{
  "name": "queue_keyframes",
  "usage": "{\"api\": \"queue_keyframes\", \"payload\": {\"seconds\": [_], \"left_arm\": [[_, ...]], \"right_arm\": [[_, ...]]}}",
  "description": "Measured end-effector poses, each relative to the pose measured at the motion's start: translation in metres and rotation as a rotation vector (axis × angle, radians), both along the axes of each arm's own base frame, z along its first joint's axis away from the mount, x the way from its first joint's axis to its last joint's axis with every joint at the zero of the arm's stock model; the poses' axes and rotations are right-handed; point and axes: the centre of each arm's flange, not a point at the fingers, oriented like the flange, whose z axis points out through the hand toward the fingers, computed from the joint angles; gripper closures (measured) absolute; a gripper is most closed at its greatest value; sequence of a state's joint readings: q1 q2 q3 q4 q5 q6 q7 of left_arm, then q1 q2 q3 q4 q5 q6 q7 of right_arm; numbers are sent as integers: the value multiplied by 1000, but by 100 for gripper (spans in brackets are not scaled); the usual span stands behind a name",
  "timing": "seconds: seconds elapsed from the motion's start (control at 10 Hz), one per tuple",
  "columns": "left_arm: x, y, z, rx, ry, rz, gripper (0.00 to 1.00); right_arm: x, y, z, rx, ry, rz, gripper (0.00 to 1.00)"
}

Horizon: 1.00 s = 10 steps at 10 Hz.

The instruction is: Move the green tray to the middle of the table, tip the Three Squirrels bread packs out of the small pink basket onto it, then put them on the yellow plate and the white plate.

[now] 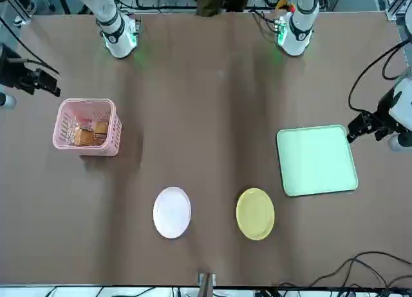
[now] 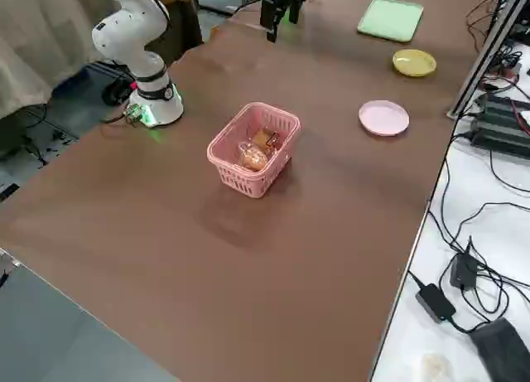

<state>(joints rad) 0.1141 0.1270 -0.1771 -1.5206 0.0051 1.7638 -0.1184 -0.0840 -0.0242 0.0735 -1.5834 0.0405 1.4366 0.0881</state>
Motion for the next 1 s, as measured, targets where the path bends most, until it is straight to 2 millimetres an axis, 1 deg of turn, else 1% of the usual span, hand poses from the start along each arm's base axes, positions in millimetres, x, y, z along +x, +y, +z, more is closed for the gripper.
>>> {"api": "queue_keyframes", "payload": {"seconds": [0.1, 0.3, 0.4, 0.5, 0.6, 0.7, 0.8, 0.9, 1.0], "left_arm": [[0, -1, 0, 0, 0, -3, 0], [0, -9, 1, -1, -3, -14, 0], [0, -7, 0, -1, 1, -8, 0], [3, 10, -8, 1, 17, 27, 0], [8, 50, -27, -1, 53, 89, 0], [14, 104, -59, -9, 105, 146, 0], [18, 154, -97, -21, 141, 170, 0], [24, 189, -136, -35, 155, 177, 0], [32, 206, -179, -32, 156, 175, 0]], "right_arm": [[0, 0, 0, 0, 0, 0, 3], [0, 0, 0, 0, 0, 0, 3], [0, 0, 0, 0, 0, 0, 3], [0, 0, 0, 0, 0, 1, 3], [0, 0, 0, 0, 0, 0, 3], [0, 0, 0, 0, 1, 0, 3], [0, 0, 0, 0, 1, 0, 3], [0, 0, 0, 0, 1, -1, 3], [0, 0, 0, 1, 1, 6, 3]]}}
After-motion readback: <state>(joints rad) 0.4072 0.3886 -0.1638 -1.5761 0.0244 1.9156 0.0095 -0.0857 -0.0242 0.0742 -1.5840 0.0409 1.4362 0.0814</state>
